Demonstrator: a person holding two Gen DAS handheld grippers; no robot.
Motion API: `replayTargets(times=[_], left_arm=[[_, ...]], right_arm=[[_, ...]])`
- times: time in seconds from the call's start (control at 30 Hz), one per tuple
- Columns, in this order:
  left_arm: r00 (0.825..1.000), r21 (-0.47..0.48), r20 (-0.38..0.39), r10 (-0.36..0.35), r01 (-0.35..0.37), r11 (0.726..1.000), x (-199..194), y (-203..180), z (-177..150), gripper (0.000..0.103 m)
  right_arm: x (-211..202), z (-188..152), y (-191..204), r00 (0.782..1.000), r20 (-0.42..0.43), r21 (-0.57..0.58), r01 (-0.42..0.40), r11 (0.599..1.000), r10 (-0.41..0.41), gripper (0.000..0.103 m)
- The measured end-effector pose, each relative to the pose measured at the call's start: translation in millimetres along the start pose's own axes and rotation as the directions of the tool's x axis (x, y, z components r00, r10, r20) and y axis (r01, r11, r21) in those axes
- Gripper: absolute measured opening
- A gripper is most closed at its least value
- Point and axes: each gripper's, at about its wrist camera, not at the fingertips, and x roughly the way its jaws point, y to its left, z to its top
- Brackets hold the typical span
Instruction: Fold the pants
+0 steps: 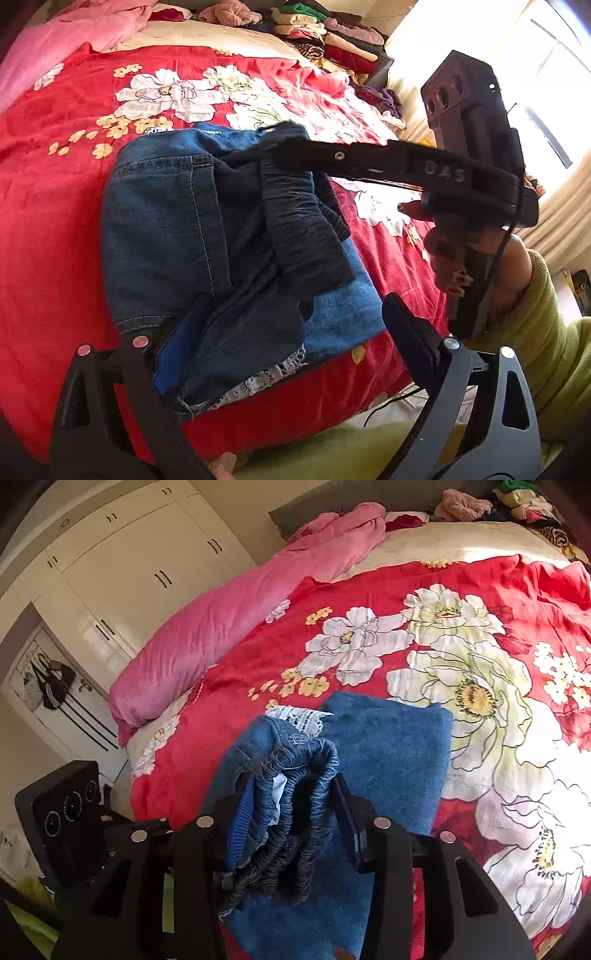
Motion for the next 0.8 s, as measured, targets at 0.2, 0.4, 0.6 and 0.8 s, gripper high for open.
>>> replayTargets(times=[0.2,0.4,0.6,0.8], left_arm=[[1.0,0.008,-0.008,0.014,-0.014,1.0,-3,-1,-3,0.087],[0.996,0.028,0.046,0.078,-0.08,0.996,-22,-4,-2,0.092],[0.985,0.009,0.1,0.143,-0.144,0.989,-38,1,6,0.093],[0.969,0.013,0.123,0.216,-0.22,0.976,-41,5,12,0.093]], right_arm=[[-4,-13,-12,0.998,-0.026,0.042,0.06,0.997,-0.059,0.057],[-44,-21,-2,0.995,0.075,0.016,0.061,0.998,-0.062,0.075],[-71,-33,14,0.989,0.091,-0.044,0.12,0.992,-0.116,0.085],[-70,-52,31,0.994,0.047,-0.064,0.101,0.993,-0.098,0.087]])
